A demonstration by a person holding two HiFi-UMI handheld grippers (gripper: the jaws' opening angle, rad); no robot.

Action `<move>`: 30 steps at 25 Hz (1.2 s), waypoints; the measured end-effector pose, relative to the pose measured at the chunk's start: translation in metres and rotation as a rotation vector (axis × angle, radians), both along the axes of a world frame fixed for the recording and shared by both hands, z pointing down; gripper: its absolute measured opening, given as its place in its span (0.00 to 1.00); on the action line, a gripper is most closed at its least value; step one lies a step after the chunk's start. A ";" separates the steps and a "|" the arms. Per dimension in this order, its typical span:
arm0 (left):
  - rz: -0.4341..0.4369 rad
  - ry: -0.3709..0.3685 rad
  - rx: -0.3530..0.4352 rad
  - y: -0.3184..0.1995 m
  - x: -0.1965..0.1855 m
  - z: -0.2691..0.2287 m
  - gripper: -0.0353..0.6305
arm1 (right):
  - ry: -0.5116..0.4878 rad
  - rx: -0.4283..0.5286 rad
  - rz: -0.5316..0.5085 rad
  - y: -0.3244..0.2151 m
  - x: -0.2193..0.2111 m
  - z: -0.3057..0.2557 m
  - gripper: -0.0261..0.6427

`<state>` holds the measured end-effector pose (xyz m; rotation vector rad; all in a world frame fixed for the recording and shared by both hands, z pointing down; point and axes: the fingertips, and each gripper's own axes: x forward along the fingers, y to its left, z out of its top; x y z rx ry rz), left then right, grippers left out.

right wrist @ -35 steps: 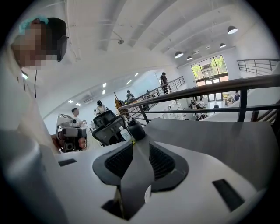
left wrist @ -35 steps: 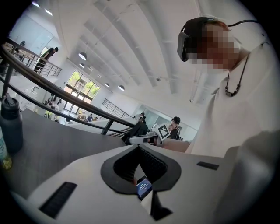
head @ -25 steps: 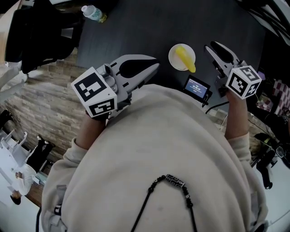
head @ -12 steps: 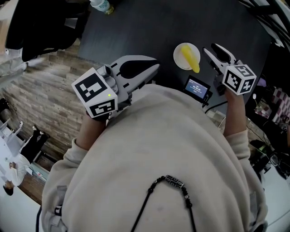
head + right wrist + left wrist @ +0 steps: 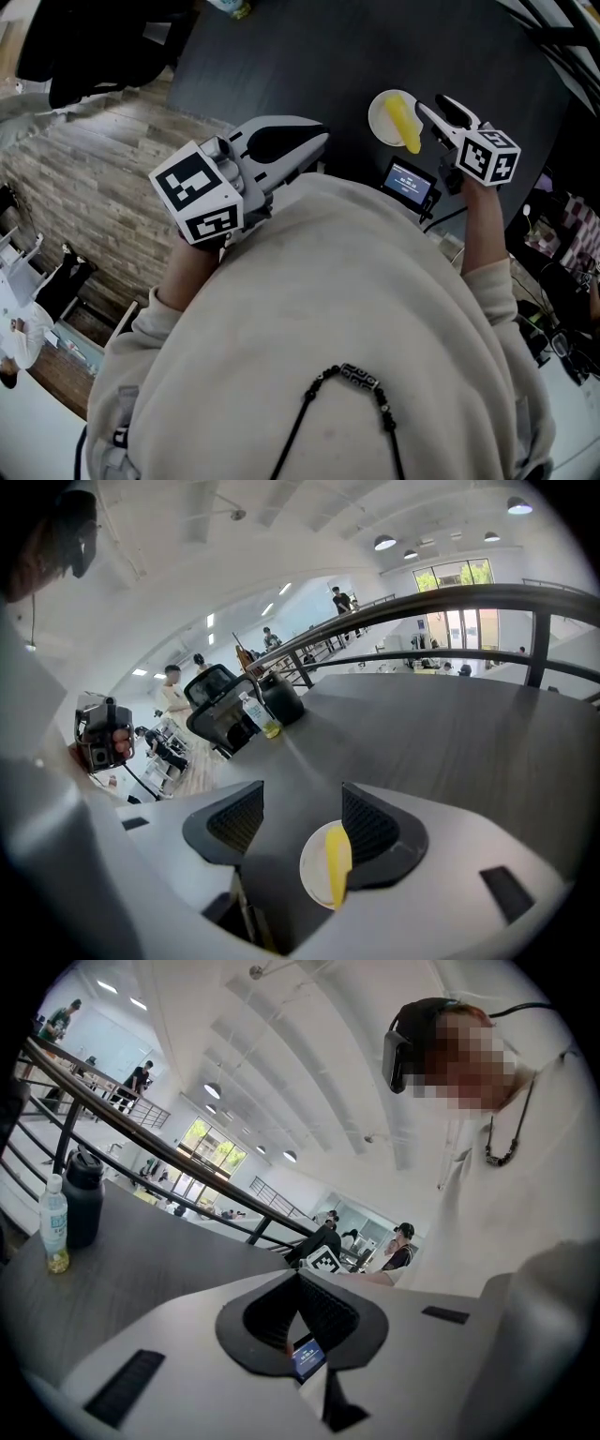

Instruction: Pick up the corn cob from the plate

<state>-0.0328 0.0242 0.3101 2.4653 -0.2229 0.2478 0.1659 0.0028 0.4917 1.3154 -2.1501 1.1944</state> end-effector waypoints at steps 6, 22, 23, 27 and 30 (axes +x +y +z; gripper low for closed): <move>-0.024 -0.011 -0.005 0.004 -0.001 0.004 0.06 | 0.004 -0.053 -0.016 0.004 0.003 0.029 0.43; -0.084 -0.028 -0.024 0.008 -0.011 0.010 0.06 | 0.038 -0.186 -0.072 0.018 0.002 0.096 0.48; -0.089 -0.030 -0.025 0.008 -0.012 0.011 0.06 | 0.042 -0.195 -0.076 0.019 0.002 0.098 0.48; -0.102 -0.038 -0.024 0.011 -0.012 0.012 0.06 | 0.054 -0.221 -0.090 0.022 0.004 0.110 0.49; -0.108 -0.043 -0.023 0.013 -0.013 0.013 0.06 | 0.068 -0.240 -0.098 0.024 0.005 0.117 0.50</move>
